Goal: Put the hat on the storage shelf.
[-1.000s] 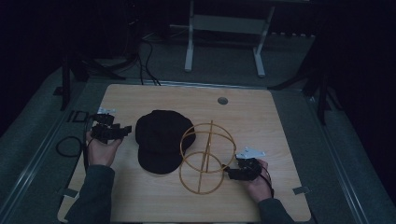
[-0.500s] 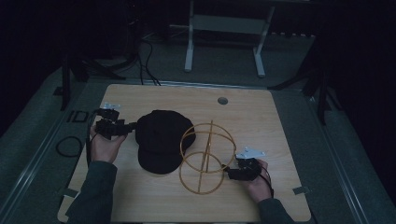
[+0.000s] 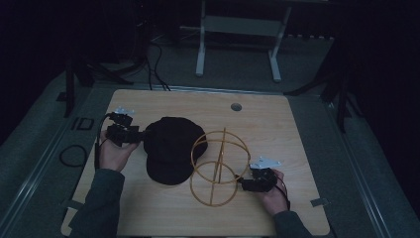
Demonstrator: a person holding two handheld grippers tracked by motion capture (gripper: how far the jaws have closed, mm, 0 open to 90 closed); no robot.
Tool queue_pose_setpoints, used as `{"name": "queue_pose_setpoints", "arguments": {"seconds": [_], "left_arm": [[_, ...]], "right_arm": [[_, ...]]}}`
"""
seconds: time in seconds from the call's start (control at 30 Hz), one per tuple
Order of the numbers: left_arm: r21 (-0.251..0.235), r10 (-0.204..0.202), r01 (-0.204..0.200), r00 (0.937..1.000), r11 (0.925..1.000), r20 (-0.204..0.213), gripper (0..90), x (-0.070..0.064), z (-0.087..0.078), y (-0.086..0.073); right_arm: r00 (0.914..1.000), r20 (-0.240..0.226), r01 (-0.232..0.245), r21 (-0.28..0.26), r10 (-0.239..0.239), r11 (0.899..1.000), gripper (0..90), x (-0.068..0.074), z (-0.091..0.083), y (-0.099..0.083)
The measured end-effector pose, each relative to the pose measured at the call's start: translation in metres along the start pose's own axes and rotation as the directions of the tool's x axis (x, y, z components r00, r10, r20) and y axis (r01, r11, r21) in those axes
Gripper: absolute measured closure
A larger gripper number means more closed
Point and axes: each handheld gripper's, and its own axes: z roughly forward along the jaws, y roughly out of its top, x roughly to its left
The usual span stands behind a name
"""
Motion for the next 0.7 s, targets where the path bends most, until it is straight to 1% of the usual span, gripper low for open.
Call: {"name": "queue_pose_setpoints", "arguments": {"seconds": [0.1, 0.13, 0.2, 0.27, 0.3, 0.37, 0.43, 0.47, 0.57, 0.7], "left_arm": [[0.006, 0.018, -0.018, 0.9998, 0.9998, 0.009, 44.8, 0.0, -0.001, 0.002], [0.005, 0.021, -0.021, 0.9996, 0.9998, 0.018, 44.6, 0.0, -0.002, 0.002], [0.013, 0.03, -0.031, 0.9983, 0.9994, 0.049, 44.5, 0.0, -0.002, 0.004], [0.019, 0.047, -0.048, 0.9973, 0.9987, 0.057, 44.4, 0.0, -0.003, 0.005], [0.02, 0.047, -0.049, 0.9968, 0.9986, 0.064, 44.1, -0.001, -0.003, 0.006], [0.03, 0.069, -0.071, 0.9953, 0.997, 0.068, 43.4, -0.001, -0.003, 0.007], [0.037, 0.08, -0.083, 0.994, 0.9959, 0.074, 42.5, -0.003, -0.004, 0.009], [0.039, 0.088, -0.091, 0.9936, 0.9951, 0.071, 42.0, -0.003, -0.005, 0.01], [0.035, 0.095, -0.097, 0.9929, 0.9946, 0.073, 40.3, -0.006, -0.006, 0.014], [0.043, 0.106, -0.109, 0.9916, 0.9931, 0.075, 35.7, -0.011, -0.005, 0.02]], "right_arm": [[1.0, 0.0, -0.001, -0.001, 0.001, 1.0, 28.4, 0.0, 0.0, 0.0], [1.0, 0.0, -0.001, 0.0, 0.001, 1.0, 28.4, 0.0, 0.0, 0.0], [1.0, 0.0, -0.002, -0.001, 0.002, 1.0, 28.4, 0.0, 0.0, 0.0], [1.0, 0.0, -0.002, -0.001, 0.002, 1.0, 28.4, 0.0, 0.0, 0.0], [1.0, 0.0, 0.0, 0.0, 0.0, 1.0, 28.4, 0.0, 0.0, 0.0], [1.0, 0.0, -0.002, -0.001, 0.002, 1.0, 28.4, 0.0, 0.0, 0.0], [1.0, 0.0, -0.001, 0.0, 0.001, 1.0, 28.4, 0.0, 0.0, 0.0], [1.0, 0.0, -0.001, -0.001, 0.001, 1.0, 28.4, 0.0, 0.0, 0.0], [1.0, 0.0, -0.001, 0.0, 0.001, 1.0, 28.4, 0.0, 0.0, 0.0], [1.0, 0.0, -0.002, -0.001, 0.002, 1.0, 28.4, 0.0, 0.0, 0.0]]}}
